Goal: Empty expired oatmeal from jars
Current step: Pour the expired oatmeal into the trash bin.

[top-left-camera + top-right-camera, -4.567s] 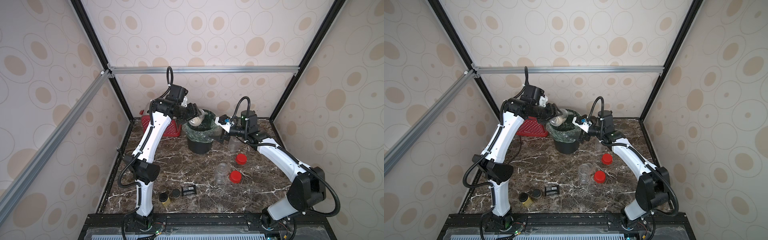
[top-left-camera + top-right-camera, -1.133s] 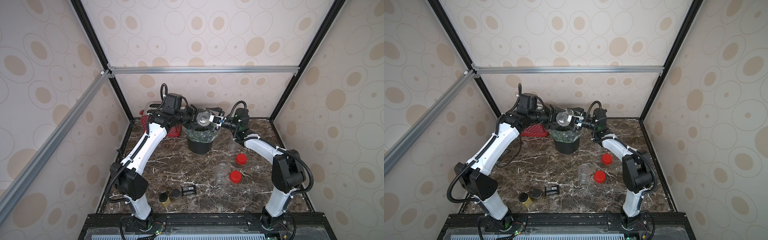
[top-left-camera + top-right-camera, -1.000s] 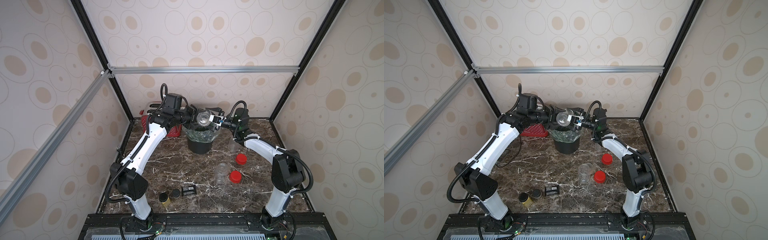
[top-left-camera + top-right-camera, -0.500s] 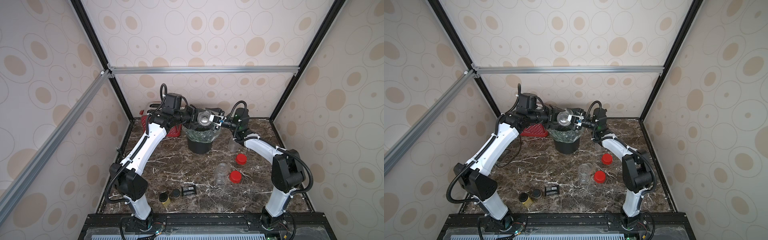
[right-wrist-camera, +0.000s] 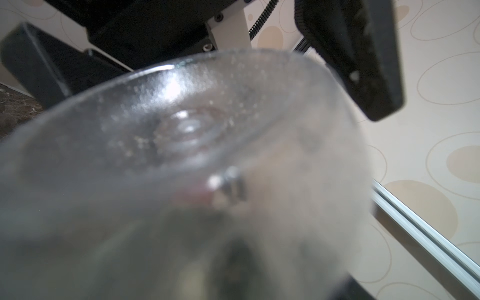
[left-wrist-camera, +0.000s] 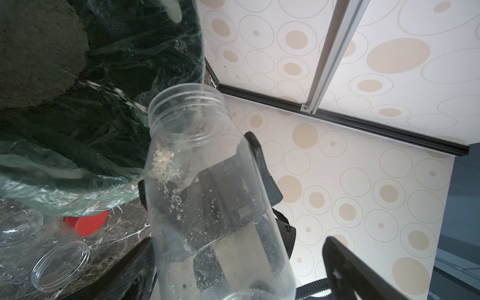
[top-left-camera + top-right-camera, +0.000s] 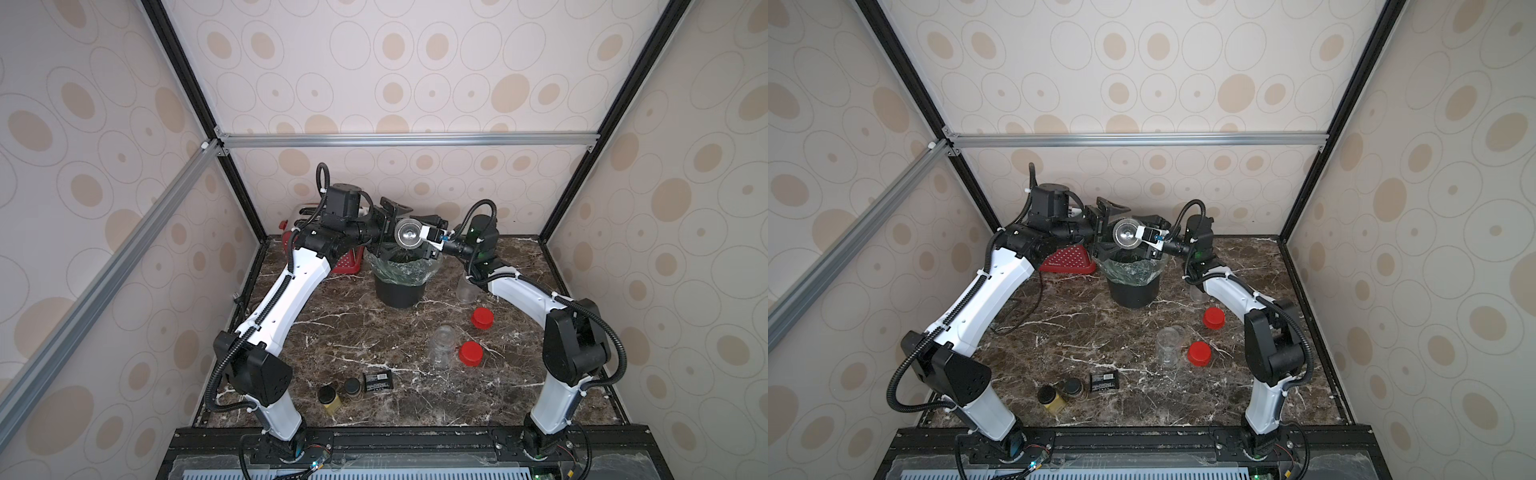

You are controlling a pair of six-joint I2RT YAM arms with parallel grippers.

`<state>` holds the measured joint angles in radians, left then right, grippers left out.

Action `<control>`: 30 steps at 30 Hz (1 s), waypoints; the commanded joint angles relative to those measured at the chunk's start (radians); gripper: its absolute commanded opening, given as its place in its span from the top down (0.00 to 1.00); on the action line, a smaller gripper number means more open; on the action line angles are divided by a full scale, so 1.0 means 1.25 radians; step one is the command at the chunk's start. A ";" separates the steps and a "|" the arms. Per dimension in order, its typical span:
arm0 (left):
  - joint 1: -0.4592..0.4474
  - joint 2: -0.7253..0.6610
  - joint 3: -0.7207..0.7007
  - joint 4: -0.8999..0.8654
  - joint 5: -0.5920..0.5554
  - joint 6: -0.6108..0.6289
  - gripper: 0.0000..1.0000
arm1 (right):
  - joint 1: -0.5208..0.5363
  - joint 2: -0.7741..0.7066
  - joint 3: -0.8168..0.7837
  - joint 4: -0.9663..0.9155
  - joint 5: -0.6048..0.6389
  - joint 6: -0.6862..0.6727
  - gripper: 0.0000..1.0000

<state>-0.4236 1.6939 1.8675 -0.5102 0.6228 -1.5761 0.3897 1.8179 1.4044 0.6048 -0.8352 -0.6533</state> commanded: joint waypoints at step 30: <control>0.005 -0.165 0.104 -0.351 -0.470 0.600 0.01 | 0.022 -0.008 0.136 -0.183 0.159 0.402 0.66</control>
<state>-0.4194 1.5066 2.0159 -0.9070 0.1490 -0.9230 0.3962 1.8305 1.5402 0.4644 -0.7040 -0.2493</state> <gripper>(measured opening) 0.991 0.728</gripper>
